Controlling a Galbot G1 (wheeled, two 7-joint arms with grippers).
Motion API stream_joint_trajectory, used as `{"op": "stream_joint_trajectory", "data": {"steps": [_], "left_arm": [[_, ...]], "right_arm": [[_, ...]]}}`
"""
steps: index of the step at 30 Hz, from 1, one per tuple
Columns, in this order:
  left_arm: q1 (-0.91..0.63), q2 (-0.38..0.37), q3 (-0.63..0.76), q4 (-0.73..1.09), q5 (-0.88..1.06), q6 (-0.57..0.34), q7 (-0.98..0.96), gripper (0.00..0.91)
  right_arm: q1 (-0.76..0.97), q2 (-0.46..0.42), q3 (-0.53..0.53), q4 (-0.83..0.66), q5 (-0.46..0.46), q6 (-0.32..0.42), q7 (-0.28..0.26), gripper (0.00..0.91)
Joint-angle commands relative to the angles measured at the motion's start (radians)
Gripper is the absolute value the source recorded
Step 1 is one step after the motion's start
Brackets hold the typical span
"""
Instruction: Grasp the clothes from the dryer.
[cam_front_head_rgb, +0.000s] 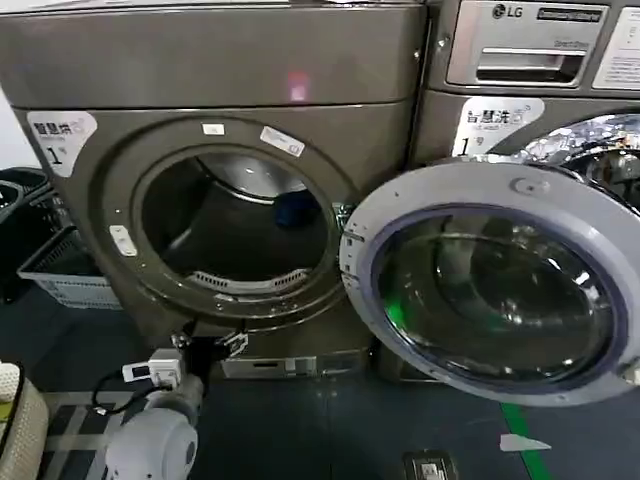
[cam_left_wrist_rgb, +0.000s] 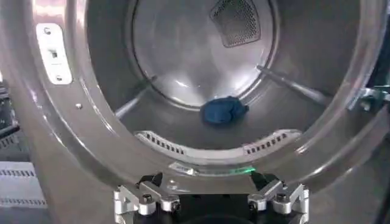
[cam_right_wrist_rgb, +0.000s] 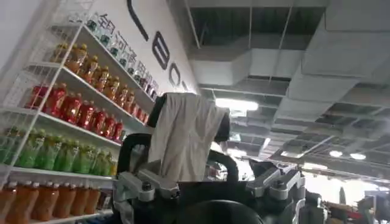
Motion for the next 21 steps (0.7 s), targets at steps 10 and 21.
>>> {"op": "stream_joint_trajectory", "data": {"steps": [10, 21], "left_arm": [[-0.004, 0.003, 0.0, 0.015, -0.004, 0.049, 0.01, 0.907], [-0.001, -0.001, 0.007, 0.021, 0.016, 0.049, 0.012, 0.907]], "right_arm": [[0.0, 0.004, 0.0, -0.001, 0.0, 0.002, -0.001, 0.907], [0.001, 0.015, 0.001, 0.001, -0.001, 0.004, -0.001, 0.907]]}}
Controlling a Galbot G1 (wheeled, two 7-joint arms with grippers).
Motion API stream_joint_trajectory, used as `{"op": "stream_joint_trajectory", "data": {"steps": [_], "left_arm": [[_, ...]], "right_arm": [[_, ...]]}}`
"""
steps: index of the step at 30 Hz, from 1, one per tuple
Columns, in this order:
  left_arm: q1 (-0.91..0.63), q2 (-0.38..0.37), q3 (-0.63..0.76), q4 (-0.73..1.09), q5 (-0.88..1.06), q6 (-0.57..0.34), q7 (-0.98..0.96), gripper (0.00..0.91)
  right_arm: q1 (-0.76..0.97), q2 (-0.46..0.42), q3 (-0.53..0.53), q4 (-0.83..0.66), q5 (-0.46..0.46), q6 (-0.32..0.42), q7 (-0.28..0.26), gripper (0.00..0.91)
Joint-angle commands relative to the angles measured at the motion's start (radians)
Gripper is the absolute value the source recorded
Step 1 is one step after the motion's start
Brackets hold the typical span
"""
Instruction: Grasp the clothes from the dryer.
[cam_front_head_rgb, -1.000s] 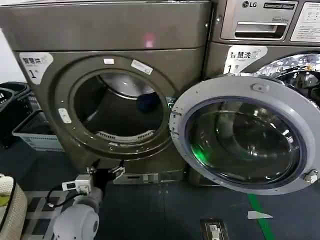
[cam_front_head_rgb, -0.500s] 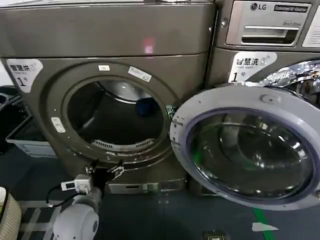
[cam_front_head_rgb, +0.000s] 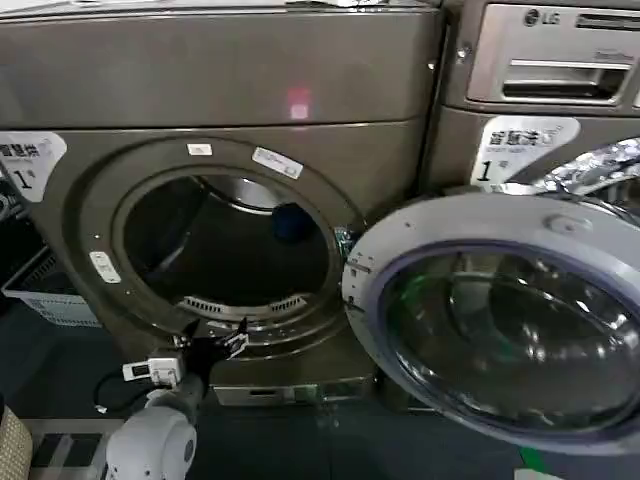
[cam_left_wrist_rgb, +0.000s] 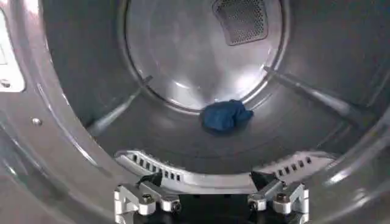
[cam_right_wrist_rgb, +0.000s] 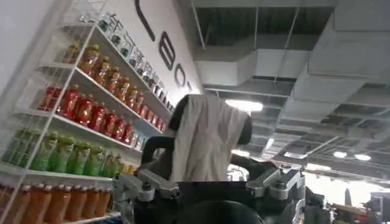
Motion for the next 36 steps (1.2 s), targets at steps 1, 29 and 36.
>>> {"op": "stream_joint_trajectory", "data": {"steps": [1, 29, 36], "left_arm": [[0.001, 0.0, 0.003, 0.002, 0.012, 0.049, 0.002, 0.907], [-0.004, -0.007, 0.015, 0.016, 0.03, 0.049, 0.015, 0.907], [-0.004, -0.004, 0.017, 0.017, 0.032, 0.049, 0.02, 0.907]], "right_arm": [[0.001, 0.001, 0.001, -0.001, -0.001, 0.0, 0.0, 0.907], [0.006, 0.006, 0.004, -0.012, -0.007, 0.002, -0.003, 0.907], [0.003, 0.006, 0.006, -0.013, -0.008, 0.003, -0.003, 0.907]]}}
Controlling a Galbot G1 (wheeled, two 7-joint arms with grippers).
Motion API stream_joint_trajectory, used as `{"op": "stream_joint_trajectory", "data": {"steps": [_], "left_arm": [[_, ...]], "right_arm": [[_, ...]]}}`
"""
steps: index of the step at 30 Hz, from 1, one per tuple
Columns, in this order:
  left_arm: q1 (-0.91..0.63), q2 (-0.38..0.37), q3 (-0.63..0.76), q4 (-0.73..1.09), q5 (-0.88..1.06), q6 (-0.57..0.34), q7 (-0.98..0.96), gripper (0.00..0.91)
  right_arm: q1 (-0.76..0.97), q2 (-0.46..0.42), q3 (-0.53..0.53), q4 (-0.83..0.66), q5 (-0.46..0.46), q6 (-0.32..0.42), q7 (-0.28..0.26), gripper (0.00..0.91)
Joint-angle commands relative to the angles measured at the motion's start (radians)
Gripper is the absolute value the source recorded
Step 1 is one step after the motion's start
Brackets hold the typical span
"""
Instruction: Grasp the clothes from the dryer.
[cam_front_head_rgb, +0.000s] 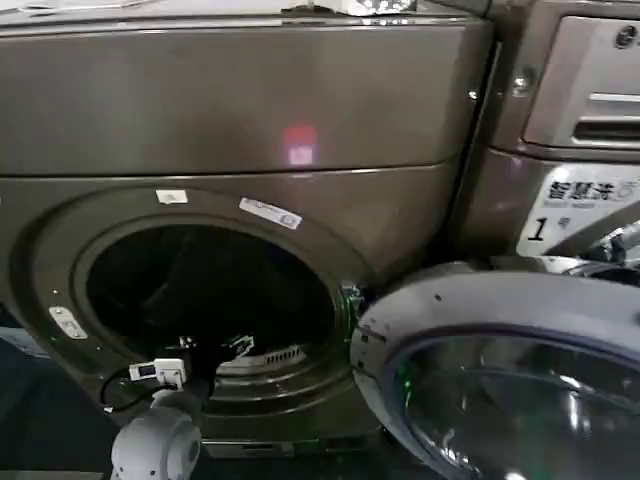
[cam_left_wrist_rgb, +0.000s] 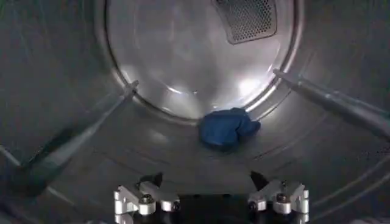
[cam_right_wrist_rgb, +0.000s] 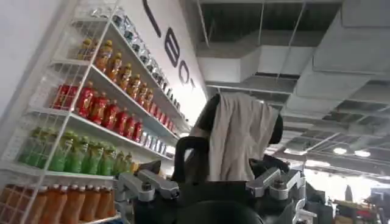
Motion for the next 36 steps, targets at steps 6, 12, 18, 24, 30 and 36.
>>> {"op": "stream_joint_trajectory", "data": {"steps": [6, 12, 18, 24, 30, 36], "left_arm": [[0.0, -0.001, 0.005, 0.002, 0.007, 0.049, 0.001, 0.907], [-0.003, 0.002, 0.006, 0.004, 0.007, 0.049, 0.001, 0.907], [-0.01, 0.003, 0.009, 0.013, 0.012, 0.049, 0.001, 0.907], [-0.053, -0.003, 0.023, 0.064, 0.04, 0.032, 0.0, 0.907], [-0.28, -0.065, 0.058, 0.308, 0.088, -0.052, -0.003, 0.907], [-0.517, -0.114, 0.049, 0.572, 0.112, -0.153, -0.007, 0.907]], "right_arm": [[-0.007, -0.004, 0.005, -0.005, 0.0, 0.001, -0.001, 0.907], [-0.012, -0.001, 0.007, -0.006, 0.0, 0.003, -0.001, 0.907], [-0.019, 0.001, 0.015, -0.017, 0.002, 0.023, 0.001, 0.907], [-0.021, 0.002, 0.02, -0.019, 0.002, 0.03, 0.001, 0.907], [-0.024, 0.001, 0.024, -0.018, 0.002, 0.033, -0.001, 0.907], [-0.027, 0.001, 0.028, -0.019, 0.003, 0.034, -0.002, 0.907]]}}
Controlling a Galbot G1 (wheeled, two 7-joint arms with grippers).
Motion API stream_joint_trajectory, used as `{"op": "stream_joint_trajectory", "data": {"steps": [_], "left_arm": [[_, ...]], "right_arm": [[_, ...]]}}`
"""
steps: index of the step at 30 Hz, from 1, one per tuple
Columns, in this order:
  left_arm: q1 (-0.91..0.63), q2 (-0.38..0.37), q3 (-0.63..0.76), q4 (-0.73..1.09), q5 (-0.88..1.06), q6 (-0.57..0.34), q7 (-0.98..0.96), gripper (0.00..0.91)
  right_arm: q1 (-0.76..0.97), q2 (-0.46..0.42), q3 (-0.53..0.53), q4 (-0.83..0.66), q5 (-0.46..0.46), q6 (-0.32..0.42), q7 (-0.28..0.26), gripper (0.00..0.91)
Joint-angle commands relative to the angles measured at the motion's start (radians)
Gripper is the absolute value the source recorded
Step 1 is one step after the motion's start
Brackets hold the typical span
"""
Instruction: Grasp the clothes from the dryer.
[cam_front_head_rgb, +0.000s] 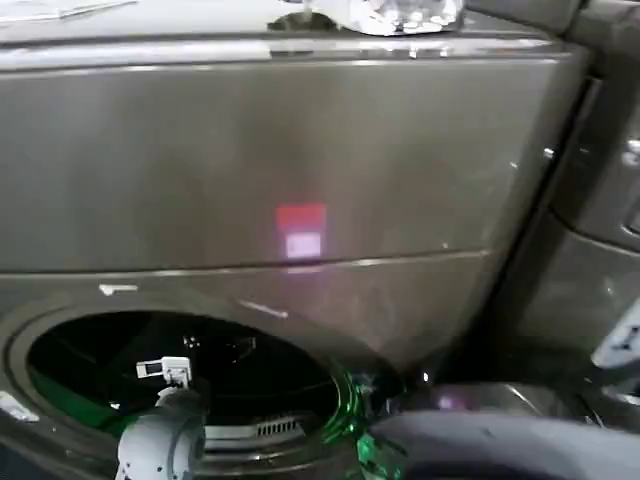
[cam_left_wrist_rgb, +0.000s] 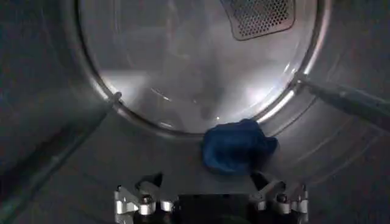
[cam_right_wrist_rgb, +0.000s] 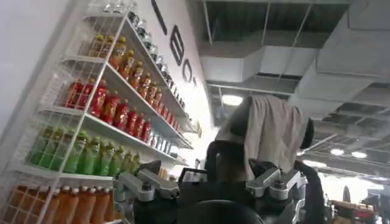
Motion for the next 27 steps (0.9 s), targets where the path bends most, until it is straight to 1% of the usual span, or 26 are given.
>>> {"op": "stream_joint_trajectory", "data": {"steps": [1, 4, 8, 15, 17, 19, 21, 23, 24, 27], "left_arm": [[-0.352, -0.062, 0.0, 0.413, 0.037, -0.186, -0.015, 0.907], [-0.413, -0.074, -0.014, 0.515, 0.021, -0.203, -0.02, 0.907], [-0.509, -0.077, -0.013, 0.674, 0.026, -0.258, -0.017, 0.907], [-0.657, -0.096, -0.019, 0.93, 0.054, -0.321, 0.007, 0.907], [-0.706, -0.097, -0.022, 1.006, 0.055, -0.344, 0.01, 0.907], [-0.741, -0.098, -0.021, 1.065, 0.068, -0.389, 0.013, 0.907], [-0.769, -0.1, -0.022, 1.122, 0.076, -0.407, 0.02, 0.907], [-0.793, -0.103, -0.023, 1.167, 0.129, -0.401, 0.041, 0.907], [-0.813, -0.107, -0.027, 1.207, 0.192, -0.377, 0.049, 0.907], [-0.86, -0.104, -0.028, 1.273, 0.336, -0.363, 0.126, 0.907]], "right_arm": [[-0.001, -0.001, 0.0, 0.001, 0.001, 0.002, -0.002, 0.907], [0.001, -0.003, -0.002, -0.001, 0.0, 0.003, -0.003, 0.907], [0.011, -0.004, -0.016, 0.001, -0.002, 0.008, -0.002, 0.907], [0.009, -0.007, -0.014, -0.006, -0.003, 0.011, -0.005, 0.907], [0.009, -0.006, -0.013, -0.008, -0.004, 0.012, -0.006, 0.907], [0.009, -0.004, -0.014, -0.01, -0.004, 0.016, -0.007, 0.907], [0.01, -0.004, -0.015, -0.011, -0.005, 0.018, -0.007, 0.907], [0.011, -0.005, -0.017, -0.011, -0.007, 0.018, -0.007, 0.907], [0.011, -0.006, -0.017, -0.01, -0.007, 0.018, -0.008, 0.907], [0.012, -0.007, -0.018, -0.011, -0.009, 0.02, -0.009, 0.907]]}}
